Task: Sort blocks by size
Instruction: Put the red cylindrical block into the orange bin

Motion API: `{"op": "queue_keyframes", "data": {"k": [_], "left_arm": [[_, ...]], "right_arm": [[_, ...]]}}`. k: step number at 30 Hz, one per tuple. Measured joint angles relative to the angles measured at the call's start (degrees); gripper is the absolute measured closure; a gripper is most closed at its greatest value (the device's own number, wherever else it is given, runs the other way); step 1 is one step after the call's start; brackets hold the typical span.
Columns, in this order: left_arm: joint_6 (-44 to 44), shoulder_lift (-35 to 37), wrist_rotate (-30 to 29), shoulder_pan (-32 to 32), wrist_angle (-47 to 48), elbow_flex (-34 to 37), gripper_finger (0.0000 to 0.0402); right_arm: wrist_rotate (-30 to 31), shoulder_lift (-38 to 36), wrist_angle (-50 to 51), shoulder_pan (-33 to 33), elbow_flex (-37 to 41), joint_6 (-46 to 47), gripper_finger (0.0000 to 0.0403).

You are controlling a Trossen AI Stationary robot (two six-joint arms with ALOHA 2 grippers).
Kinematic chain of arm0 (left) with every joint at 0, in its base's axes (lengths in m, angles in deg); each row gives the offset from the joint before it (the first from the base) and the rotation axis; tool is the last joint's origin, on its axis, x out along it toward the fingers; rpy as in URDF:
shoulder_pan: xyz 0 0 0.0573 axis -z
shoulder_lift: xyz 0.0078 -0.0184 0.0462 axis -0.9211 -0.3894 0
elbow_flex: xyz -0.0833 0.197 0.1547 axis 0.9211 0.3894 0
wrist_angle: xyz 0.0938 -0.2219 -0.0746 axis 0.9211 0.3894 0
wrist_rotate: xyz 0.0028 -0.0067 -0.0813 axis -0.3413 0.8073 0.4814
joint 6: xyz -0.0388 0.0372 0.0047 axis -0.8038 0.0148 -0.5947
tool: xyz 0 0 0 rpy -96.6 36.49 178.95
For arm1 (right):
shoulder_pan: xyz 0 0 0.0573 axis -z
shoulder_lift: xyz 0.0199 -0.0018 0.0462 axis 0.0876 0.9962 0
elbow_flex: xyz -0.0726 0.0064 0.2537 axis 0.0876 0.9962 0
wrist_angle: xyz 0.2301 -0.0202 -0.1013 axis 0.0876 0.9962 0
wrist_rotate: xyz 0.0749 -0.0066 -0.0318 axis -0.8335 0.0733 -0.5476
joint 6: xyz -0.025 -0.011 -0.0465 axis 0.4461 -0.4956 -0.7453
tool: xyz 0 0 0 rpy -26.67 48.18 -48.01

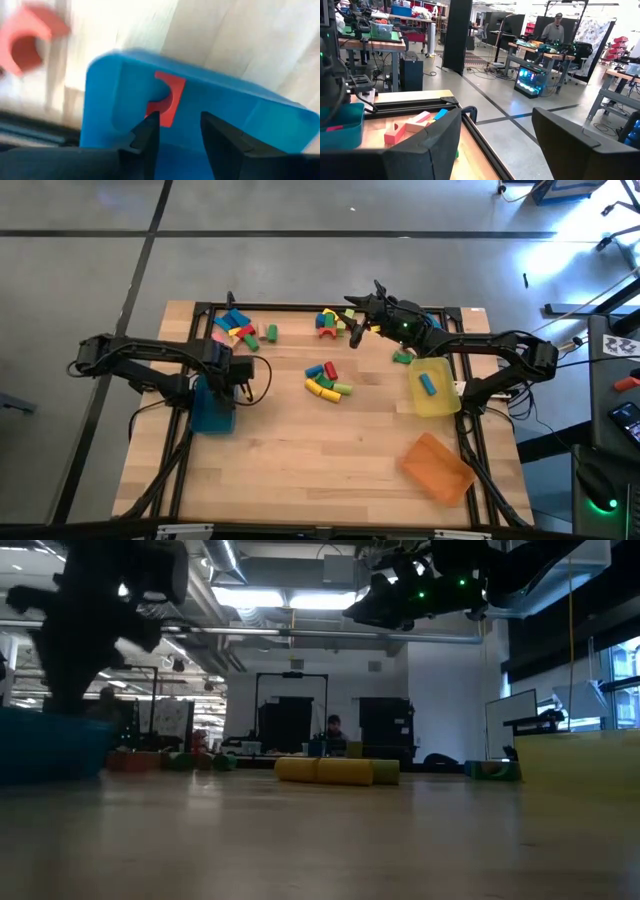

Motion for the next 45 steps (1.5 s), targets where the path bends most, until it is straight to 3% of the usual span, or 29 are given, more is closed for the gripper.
{"op": "queue_keyframes", "data": {"k": [5,13,23,30,35,45], "left_arm": [[3.4,0.0,-2.4,-1.9,-1.3,-6.0,0.0277],[12.3,0.0,-14.5,-5.8,-4.8,-8.4,0.0278],[16.0,-0.2,-14.9,-10.4,-20.6,-7.5,0.0279],[16.3,-0.2,-14.8,-8.7,-32.8,-7.2,0.0279],[18.0,0.7,-14.8,-7.3,-42.9,-2.9,0.0279],[17.1,2.0,-14.8,-5.5,-56.4,7.1,0.0279]], "right_arm": [[0.0,0.0,0.0,0.0,0.0,0.0,0.0155],[0.0,0.0,0.3,0.0,0.0,0.0,0.0155],[0.0,0.0,2.2,0.0,0.0,0.0,0.0155],[0.0,0.0,6.7,0.0,0.0,0.0,0.0155],[-0.4,0.0,13.2,0.0,0.0,1.3,0.0155],[-2.9,0.0,28.6,-3.7,0.0,14.4,0.0155]]}}
